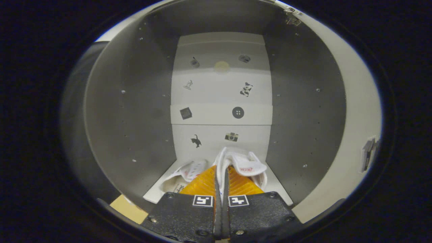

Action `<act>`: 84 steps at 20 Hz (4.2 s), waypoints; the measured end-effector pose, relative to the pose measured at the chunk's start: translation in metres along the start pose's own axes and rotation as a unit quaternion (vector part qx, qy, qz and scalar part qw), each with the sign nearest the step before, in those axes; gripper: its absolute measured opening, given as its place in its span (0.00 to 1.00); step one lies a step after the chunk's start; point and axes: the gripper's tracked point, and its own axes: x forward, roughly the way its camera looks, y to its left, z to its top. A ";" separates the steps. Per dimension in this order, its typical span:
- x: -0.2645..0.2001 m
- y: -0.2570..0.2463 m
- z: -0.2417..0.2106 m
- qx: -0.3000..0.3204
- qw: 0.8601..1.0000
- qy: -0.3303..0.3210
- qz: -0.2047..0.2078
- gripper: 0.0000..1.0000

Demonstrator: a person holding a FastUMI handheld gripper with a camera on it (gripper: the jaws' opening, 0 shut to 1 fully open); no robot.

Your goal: Open the shoe cabinet door, grab the shoes and put them into the shoe cabinet, then close the shoe cabinet door.

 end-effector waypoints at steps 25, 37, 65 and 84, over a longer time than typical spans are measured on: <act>0.044 -0.013 -0.017 -0.012 0.998 0.044 -0.031 0.69; -0.172 0.036 -0.018 0.042 0.999 -0.001 0.025 0.98; -0.496 -0.124 -0.055 -0.024 0.990 -0.134 0.044 1.00; -0.445 -0.341 -0.011 -0.015 0.983 -0.105 -0.149 1.00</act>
